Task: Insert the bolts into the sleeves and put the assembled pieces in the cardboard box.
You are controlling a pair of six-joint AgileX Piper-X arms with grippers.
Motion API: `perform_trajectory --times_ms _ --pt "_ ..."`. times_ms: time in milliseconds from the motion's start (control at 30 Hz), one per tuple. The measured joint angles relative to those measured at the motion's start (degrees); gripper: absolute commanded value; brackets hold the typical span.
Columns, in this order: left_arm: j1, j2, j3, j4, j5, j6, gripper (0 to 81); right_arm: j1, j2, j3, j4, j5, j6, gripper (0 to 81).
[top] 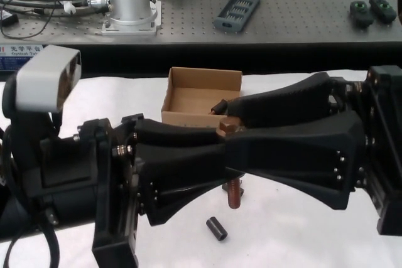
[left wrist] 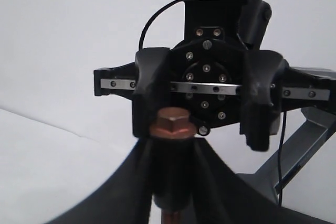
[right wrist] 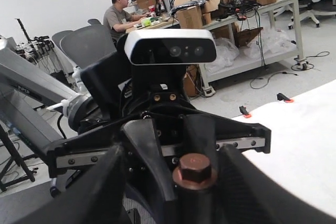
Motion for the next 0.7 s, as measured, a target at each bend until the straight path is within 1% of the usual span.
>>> perform_trajectory --times_ms 167,267,400,567,700 --pt "0.0 0.0 0.0 -0.4 0.1 0.0 0.6 0.1 -0.2 0.0 -0.1 1.7 -0.3 41.6" --pt "0.0 0.0 -0.1 -1.4 0.1 0.0 0.6 0.1 -0.2 0.3 -0.7 5.0 -0.3 41.6" --pt "0.2 0.0 -0.2 -1.6 -0.2 0.0 0.6 -0.4 -0.2 0.3 -1.1 6.7 -0.4 41.6" --pt "0.5 0.0 -0.2 -1.6 -0.7 -0.1 0.6 -2.3 -0.2 0.5 -3.4 6.8 -0.2 41.6" --pt "0.5 0.0 -0.2 -1.2 -1.4 -0.2 0.6 -5.5 -0.2 0.5 -7.1 8.5 2.2 41.5"
